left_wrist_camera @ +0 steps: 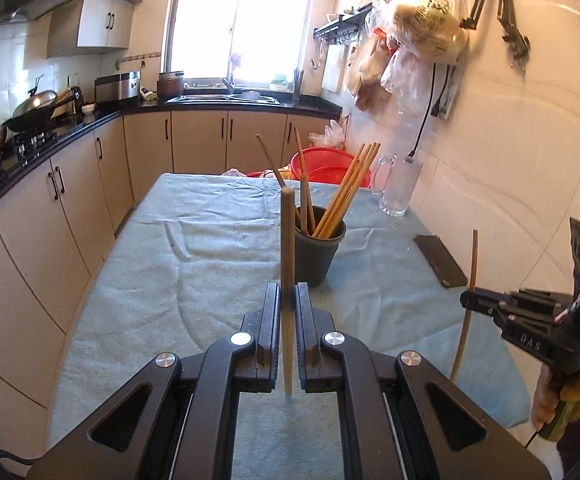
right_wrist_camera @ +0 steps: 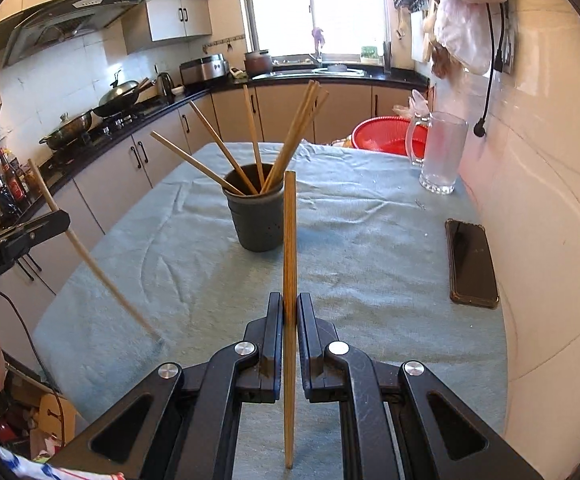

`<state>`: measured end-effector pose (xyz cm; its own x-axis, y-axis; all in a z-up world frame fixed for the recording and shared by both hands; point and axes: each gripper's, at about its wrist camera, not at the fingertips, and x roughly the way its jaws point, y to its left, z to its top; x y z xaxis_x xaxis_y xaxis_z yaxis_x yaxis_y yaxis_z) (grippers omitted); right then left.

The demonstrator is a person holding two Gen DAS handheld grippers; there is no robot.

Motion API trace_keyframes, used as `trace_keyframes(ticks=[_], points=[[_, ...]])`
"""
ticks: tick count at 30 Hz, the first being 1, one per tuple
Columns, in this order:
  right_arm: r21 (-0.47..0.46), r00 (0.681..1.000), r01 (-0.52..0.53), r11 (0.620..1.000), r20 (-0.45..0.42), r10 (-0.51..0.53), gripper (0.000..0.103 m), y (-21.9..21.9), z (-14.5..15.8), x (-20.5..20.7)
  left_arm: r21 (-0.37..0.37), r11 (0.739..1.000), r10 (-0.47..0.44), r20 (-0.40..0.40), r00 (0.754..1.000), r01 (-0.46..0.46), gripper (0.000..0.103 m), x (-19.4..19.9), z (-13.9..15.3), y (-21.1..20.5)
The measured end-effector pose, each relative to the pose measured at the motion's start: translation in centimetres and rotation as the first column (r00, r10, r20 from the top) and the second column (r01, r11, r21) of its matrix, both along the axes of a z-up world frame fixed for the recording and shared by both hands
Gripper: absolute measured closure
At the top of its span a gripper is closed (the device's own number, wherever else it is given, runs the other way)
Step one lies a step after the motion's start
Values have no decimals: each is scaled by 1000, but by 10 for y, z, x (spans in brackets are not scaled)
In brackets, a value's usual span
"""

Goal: Organize utensils
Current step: 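Lift both chopsticks upright and carry them over the holder cup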

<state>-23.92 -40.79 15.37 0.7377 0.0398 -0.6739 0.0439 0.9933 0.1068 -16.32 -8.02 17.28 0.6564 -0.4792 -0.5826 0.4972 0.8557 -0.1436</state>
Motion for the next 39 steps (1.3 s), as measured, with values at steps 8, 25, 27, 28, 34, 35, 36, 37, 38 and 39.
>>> trace_keyframes(ticks=[8,25,27,28,34,35,36,37,38,39], points=[[36,998,4,999,56,-6,96,-2,13,-2,-17,1000,-14,19,1000,14,97,-1,9,-3],[78,990,14,997,142,-25,96,-9,41,19,-84,994,-69,75,995,76,97,20,63,-43],[89,987,16,996,157,-30,96,-12,47,23,-87,994,-60,97,993,69,97,25,72,-48],[92,985,17,996,167,-32,96,-13,51,26,-94,993,-56,108,993,66,97,28,77,-50],[108,968,27,994,247,-53,96,-17,82,43,-121,992,-22,139,990,39,97,54,98,-65],[112,964,30,993,258,-58,96,-17,85,46,-123,992,-17,144,989,35,97,60,100,-69],[118,960,31,992,272,-63,96,-17,90,49,-123,992,-12,147,989,30,97,64,101,-71],[127,955,32,991,289,-68,96,-18,96,54,-119,993,-5,152,988,23,97,69,102,-75],[130,951,33,991,301,-71,96,-18,99,59,-112,994,3,156,988,15,97,75,102,-79],[131,946,38,991,313,-77,96,-18,102,63,-108,994,7,158,987,10,97,80,102,-82]])
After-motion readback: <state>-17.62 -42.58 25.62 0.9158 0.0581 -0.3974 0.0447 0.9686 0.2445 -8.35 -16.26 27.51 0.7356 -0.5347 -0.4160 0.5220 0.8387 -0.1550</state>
